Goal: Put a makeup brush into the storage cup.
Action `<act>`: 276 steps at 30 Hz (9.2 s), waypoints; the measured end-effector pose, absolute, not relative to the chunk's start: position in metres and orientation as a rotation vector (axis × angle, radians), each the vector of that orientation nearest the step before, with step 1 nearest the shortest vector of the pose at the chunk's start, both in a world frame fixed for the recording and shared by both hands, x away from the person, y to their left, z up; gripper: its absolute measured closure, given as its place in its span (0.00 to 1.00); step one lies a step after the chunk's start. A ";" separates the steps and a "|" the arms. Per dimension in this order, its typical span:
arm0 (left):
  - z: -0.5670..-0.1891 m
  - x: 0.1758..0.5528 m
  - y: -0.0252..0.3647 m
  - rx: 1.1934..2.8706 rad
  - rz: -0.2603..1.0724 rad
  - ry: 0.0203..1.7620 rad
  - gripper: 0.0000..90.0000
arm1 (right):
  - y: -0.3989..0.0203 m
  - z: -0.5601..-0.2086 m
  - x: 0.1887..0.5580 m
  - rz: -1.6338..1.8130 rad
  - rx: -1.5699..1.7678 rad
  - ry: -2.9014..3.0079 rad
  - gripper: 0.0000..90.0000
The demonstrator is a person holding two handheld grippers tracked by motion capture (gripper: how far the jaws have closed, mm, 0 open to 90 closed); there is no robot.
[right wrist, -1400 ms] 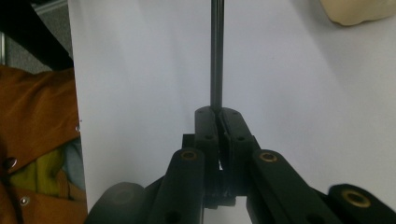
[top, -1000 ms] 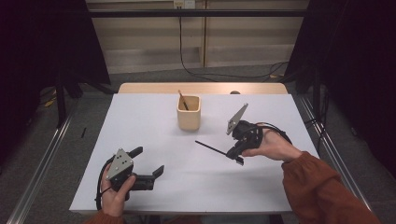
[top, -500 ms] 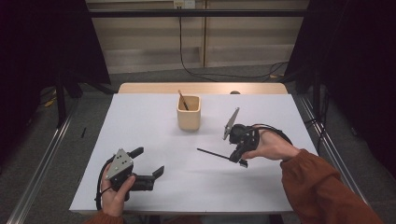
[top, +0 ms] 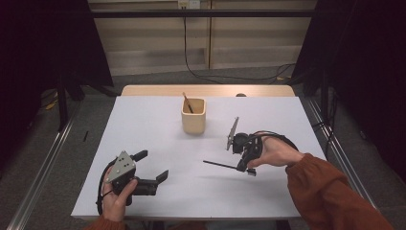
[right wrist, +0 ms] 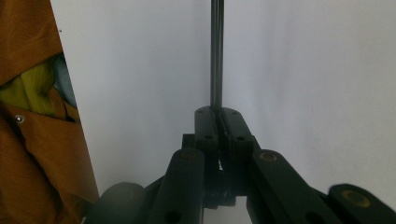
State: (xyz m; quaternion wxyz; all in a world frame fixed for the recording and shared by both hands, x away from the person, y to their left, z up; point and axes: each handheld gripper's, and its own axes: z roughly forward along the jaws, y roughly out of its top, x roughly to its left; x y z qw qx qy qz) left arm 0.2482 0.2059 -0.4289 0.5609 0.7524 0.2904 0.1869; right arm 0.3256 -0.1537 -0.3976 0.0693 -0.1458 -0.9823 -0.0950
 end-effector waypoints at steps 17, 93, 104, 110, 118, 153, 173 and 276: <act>-0.386 0.258 0.192 1.670 0.472 0.608 0.02 | -0.160 -0.401 0.320 -0.338 -0.436 -2.945 0.96; -0.400 0.315 0.061 2.500 -0.008 0.099 0.09 | -0.143 -0.406 0.314 -0.253 -0.301 -2.929 0.96; -0.404 0.316 0.056 2.554 -0.066 0.102 0.18 | -0.138 -0.406 0.313 -0.273 -0.261 -2.930 0.96; -0.402 0.315 0.056 2.575 -0.077 0.071 0.34 | -0.137 -0.406 0.313 -0.286 -0.265 -2.939 0.96; -0.405 0.314 0.051 2.621 -0.096 0.052 0.55 | -0.133 -0.408 0.313 -0.287 -0.264 -2.939 0.96; -0.420 0.319 0.036 2.700 -0.214 -0.020 0.94 | -0.133 -0.410 0.313 -0.301 -0.246 -2.926 0.96; -0.419 0.318 0.040 2.711 -0.229 -0.024 0.95 | -0.142 -0.406 0.315 -0.481 -0.293 -2.913 0.60; -0.417 0.312 0.111 2.050 -0.043 0.375 0.95 | -0.244 -0.417 0.267 -1.806 -0.823 -2.578 0.05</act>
